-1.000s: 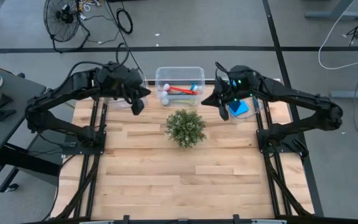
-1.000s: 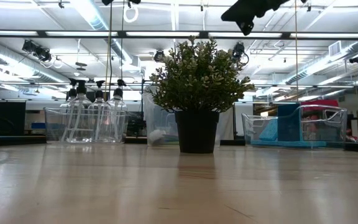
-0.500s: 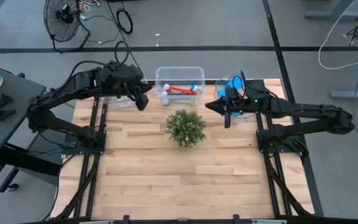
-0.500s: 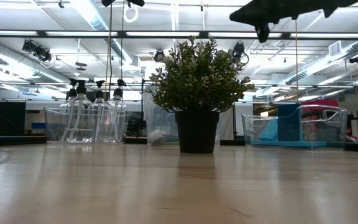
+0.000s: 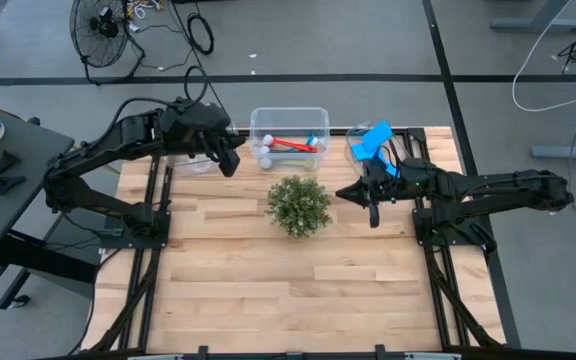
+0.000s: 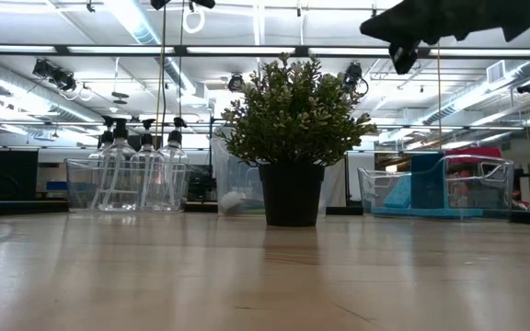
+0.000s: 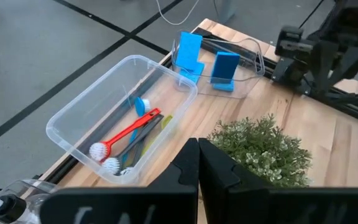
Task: Pick & Place Kitchen Sink Supplies
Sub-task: Return to Home Position
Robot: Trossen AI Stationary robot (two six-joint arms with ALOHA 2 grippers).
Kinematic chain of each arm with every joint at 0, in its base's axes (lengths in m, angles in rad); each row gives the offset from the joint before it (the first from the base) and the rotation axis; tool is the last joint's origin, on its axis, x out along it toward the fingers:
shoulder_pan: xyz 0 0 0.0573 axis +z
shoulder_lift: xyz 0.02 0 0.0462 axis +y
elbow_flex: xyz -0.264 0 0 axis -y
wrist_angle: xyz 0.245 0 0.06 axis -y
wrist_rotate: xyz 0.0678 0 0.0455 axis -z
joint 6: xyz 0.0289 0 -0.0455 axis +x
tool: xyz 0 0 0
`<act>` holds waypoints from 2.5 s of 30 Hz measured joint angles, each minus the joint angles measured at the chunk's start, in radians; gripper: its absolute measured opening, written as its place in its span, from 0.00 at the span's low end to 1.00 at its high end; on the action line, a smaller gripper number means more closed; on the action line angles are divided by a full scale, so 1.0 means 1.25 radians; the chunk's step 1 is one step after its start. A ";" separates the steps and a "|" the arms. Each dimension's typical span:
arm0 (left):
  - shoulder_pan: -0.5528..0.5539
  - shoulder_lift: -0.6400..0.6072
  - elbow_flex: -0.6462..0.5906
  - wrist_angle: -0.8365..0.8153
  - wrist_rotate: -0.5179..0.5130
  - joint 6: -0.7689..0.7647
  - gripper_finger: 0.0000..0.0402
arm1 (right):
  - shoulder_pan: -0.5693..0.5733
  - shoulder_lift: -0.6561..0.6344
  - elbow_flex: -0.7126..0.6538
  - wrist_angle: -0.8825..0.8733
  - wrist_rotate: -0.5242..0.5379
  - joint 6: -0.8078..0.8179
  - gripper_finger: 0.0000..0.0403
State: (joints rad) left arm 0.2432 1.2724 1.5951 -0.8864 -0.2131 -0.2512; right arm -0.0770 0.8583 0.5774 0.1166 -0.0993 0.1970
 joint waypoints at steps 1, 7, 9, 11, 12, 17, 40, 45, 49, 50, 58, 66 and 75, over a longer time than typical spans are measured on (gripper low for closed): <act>0.000 0.000 0.000 0.000 0.000 0.000 0.01 | 0.002 -0.006 -0.014 0.012 -0.015 -0.001 0.00; 0.000 0.000 0.000 0.000 0.000 0.000 0.01 | 0.002 -0.026 -0.110 0.121 -0.062 -0.021 0.00; 0.000 0.000 0.000 0.000 0.000 0.000 0.01 | 0.002 -0.027 -0.151 0.174 -0.064 -0.045 0.01; 0.000 0.000 0.000 0.000 0.000 0.000 0.01 | 0.002 -0.050 -0.201 0.206 -0.060 -0.054 0.01; 0.000 0.000 0.000 0.000 0.000 0.000 0.01 | 0.002 -0.071 -0.228 0.221 -0.059 -0.056 0.01; 0.000 0.000 0.000 0.000 0.000 0.000 0.01 | 0.003 -0.163 -0.334 0.250 -0.058 -0.037 0.01; 0.000 0.000 0.000 0.000 0.000 0.000 0.01 | 0.016 -0.433 -0.450 0.140 -0.038 -0.064 0.01; 0.000 0.000 0.000 0.000 0.000 0.000 0.01 | 0.016 -0.482 -0.450 0.087 -0.038 -0.072 0.01; 0.000 0.000 0.000 0.000 0.000 0.000 0.01 | 0.016 -0.531 -0.450 0.011 -0.032 -0.083 0.01; 0.000 0.000 0.000 0.000 0.000 0.000 0.01 | 0.016 -0.541 -0.450 -0.004 -0.028 -0.083 0.01; 0.000 0.000 0.000 0.000 0.000 0.000 0.01 | 0.016 -0.623 -0.450 -0.072 -0.016 -0.088 0.01; 0.000 0.000 0.000 0.000 0.000 0.000 0.01 | 0.016 -0.686 -0.450 -0.072 -0.016 -0.102 0.01; 0.000 -0.001 0.001 0.000 0.000 0.000 0.01 | 0.016 -0.687 -0.449 -0.072 -0.016 -0.103 0.01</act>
State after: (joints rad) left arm 0.2428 1.2716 1.5959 -0.8864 -0.2127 -0.2512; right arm -0.0570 -0.0006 0.0158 0.0269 -0.1195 0.0689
